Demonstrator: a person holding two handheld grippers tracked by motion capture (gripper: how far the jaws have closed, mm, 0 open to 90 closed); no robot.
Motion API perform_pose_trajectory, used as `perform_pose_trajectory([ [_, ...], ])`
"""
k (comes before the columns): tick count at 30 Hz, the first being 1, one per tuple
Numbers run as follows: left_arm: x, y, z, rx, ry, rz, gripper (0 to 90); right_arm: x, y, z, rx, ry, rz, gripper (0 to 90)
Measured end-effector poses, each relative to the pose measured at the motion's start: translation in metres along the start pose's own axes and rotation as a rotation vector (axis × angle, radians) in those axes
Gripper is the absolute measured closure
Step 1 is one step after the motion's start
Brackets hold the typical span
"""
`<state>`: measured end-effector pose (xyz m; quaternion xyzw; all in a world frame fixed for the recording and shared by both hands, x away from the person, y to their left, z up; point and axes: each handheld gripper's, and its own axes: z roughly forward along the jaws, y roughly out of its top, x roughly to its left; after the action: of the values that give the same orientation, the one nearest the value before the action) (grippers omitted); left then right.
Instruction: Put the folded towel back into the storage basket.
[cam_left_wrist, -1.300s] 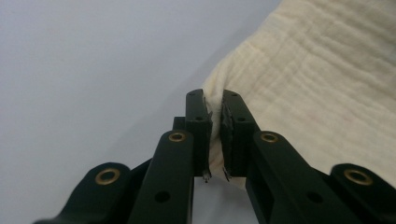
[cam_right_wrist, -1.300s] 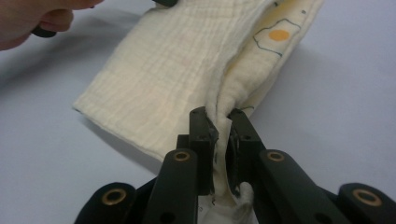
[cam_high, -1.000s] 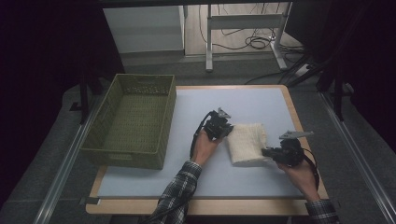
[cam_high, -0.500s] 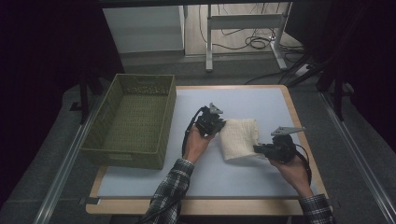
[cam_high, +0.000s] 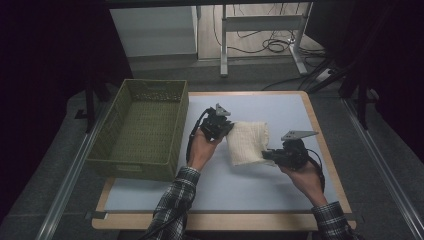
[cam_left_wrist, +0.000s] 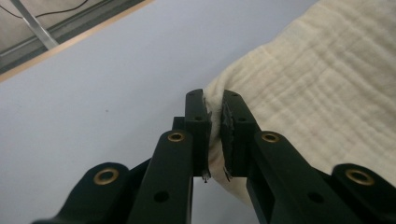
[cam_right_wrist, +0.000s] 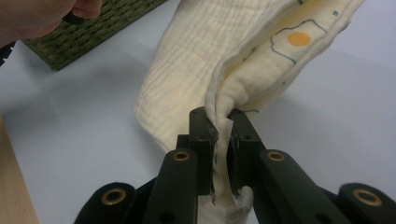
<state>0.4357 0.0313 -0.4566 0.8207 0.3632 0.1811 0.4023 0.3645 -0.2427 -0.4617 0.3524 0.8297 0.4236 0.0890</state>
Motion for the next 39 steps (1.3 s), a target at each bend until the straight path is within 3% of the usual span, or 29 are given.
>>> perform_pose_trajectory([
  [14,0.018,0.010,-0.026,0.002,0.057,0.029,82.4,0.012,0.024,0.012,-0.028,0.028,-0.019,82.2],
  [20,0.031,0.016,-0.045,0.010,0.103,0.056,82.3,0.021,0.042,0.021,-0.044,0.050,-0.029,82.2],
  [39,0.067,0.024,-0.091,0.023,0.202,0.064,82.0,0.045,0.090,0.043,-0.069,0.138,-0.033,82.2],
])
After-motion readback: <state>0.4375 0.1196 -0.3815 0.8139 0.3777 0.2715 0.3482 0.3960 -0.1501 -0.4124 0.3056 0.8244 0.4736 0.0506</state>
